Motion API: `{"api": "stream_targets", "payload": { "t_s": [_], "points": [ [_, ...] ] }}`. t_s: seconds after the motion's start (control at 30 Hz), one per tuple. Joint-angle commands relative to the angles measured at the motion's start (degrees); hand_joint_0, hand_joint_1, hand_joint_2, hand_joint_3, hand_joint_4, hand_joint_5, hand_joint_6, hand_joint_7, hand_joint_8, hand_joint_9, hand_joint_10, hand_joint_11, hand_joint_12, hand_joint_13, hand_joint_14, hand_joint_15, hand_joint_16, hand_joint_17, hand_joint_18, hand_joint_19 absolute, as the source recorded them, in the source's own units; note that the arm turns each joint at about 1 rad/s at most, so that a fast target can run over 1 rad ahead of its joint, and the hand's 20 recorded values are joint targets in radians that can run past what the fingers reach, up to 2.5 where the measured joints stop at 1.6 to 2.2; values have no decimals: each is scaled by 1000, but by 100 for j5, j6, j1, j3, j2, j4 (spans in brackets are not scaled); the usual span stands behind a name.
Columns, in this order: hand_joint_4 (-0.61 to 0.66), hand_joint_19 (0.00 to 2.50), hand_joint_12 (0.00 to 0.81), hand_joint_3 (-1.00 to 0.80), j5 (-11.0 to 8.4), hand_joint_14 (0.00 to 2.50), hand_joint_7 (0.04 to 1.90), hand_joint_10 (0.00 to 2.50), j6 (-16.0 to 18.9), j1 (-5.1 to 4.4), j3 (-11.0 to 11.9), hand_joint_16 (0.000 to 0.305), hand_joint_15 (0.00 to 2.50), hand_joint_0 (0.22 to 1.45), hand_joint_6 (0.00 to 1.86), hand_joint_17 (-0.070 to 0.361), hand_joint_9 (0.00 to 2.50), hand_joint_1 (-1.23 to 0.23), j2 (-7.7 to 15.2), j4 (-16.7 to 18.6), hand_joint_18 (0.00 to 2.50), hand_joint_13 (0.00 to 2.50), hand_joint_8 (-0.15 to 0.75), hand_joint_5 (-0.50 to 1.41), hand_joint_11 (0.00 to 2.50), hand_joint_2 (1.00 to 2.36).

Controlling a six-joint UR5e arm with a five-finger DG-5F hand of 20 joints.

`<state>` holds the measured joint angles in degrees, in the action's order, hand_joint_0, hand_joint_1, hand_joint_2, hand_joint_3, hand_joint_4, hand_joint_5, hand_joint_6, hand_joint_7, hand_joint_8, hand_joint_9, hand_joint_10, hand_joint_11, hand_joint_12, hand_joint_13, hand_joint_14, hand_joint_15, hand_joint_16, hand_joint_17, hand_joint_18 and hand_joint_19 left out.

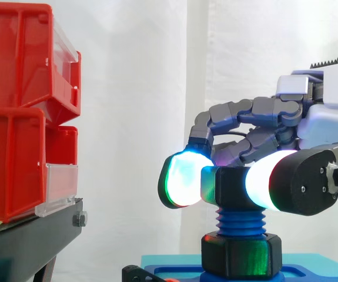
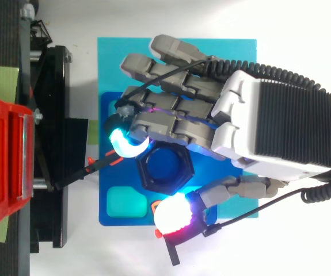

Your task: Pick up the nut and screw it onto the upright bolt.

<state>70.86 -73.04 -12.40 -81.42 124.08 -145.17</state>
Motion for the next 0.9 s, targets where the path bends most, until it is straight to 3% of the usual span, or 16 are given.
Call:
{"api": "stream_targets", "payload": {
  "t_s": [0.0,0.07,0.13,0.6,0.87],
  "points": [
    [205,0,336,-500,33,0,1313,0,0,27,3,39,0,496,501,88,617,-642,2,-20,81,328,265,-58,62,1000],
    [189,0,332,-500,60,0,1322,0,0,45,3,38,0,508,521,86,619,-680,-6,-20,85,332,260,-62,71,1000],
    [174,0,327,-500,60,0,1182,2,0,63,3,38,0,511,593,85,639,-689,2,-28,92,340,256,-64,56,1000],
    [136,0,319,-500,200,0,1356,0,0,159,12,35,0,459,506,80,968,-549,-15,-231,265,501,229,49,10,1000],
    [73,57,298,-500,209,0,1326,0,0,194,12,34,0,427,502,77,1172,-452,-33,-345,425,650,176,84,0,1000]
  ]
}}
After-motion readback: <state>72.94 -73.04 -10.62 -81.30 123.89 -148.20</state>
